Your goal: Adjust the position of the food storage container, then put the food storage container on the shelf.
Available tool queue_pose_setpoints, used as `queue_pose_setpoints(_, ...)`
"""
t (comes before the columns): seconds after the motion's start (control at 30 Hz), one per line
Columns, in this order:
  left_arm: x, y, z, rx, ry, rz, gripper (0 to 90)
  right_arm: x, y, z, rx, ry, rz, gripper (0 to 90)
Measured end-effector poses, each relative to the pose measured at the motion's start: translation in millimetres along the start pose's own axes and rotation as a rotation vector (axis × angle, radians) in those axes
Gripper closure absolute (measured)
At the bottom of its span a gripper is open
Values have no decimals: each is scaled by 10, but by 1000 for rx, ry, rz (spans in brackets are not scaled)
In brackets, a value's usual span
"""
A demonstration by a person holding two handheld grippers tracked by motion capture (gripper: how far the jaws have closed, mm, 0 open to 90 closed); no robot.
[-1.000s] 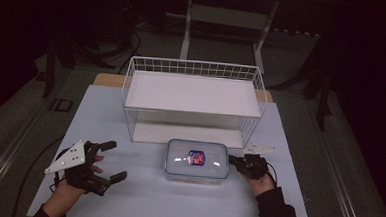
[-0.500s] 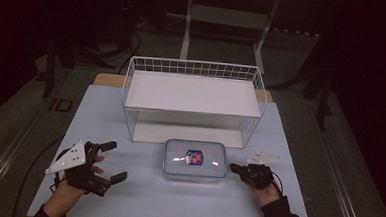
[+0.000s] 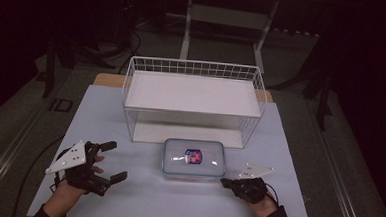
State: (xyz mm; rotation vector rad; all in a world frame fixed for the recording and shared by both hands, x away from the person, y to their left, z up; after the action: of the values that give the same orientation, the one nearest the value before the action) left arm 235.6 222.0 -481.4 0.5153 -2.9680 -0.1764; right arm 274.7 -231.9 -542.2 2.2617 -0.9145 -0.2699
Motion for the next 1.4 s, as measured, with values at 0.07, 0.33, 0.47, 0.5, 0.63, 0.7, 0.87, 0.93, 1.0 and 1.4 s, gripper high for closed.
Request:
queue_pose_setpoints(0.07, -3, -6, 4, -5, 0, 0, 0, 5, -12, -21, 3, -2, -1, 900)
queue_pose_setpoints(0.33, -1, -8, 14, -3, 6, 4, 0, -47, -84, -123, 20, 21, -24, 900)
queue_pose_setpoints(0.47, 2, -13, 17, -2, 10, 8, 0, 17, 32, -93, 46, -2, 9, 868)
queue_pose_setpoints(0.5, 2, -17, 16, -1, 13, 9, 0, 56, 73, -82, 58, -22, 23, 840)
queue_pose_setpoints(0.63, 18, -51, 8, -3, 20, 8, 0, 178, 227, -86, 127, -73, 89, 594)
queue_pose_setpoints(0.7, 31, -79, 2, -3, 36, 1, 0, 196, 285, -120, 161, -77, 114, 422)
queue_pose_setpoints(0.87, 43, -183, 0, -22, 95, -44, 0, 197, 348, -194, 228, -92, 114, 131)
queue_pose_setpoints(0.93, 29, -232, 23, -42, 132, -61, 0, 187, 356, -208, 229, -86, 129, 111)
queue_pose_setpoints(1.0, 8, -283, 53, -60, 156, -60, 0, 178, 362, -227, 231, -83, 151, 111)
queue_pose_setpoints(1.4, -30, -607, -45, -126, 253, -58, 0, 76, 611, -412, 400, -14, 327, 134)
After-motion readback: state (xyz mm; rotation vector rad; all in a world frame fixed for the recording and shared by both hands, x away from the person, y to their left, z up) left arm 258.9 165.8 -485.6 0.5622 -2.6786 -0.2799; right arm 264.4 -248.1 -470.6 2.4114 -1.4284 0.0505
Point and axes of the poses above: each handheld gripper's, and its own axes: y roughly backward along the jaws, z roughly out of its underside, x roughly to its right, the point moved 2 cm from there along -y, roughly forward along the jaws, and after that the axes turned 13 degrees about z, right-handed, at the moved point
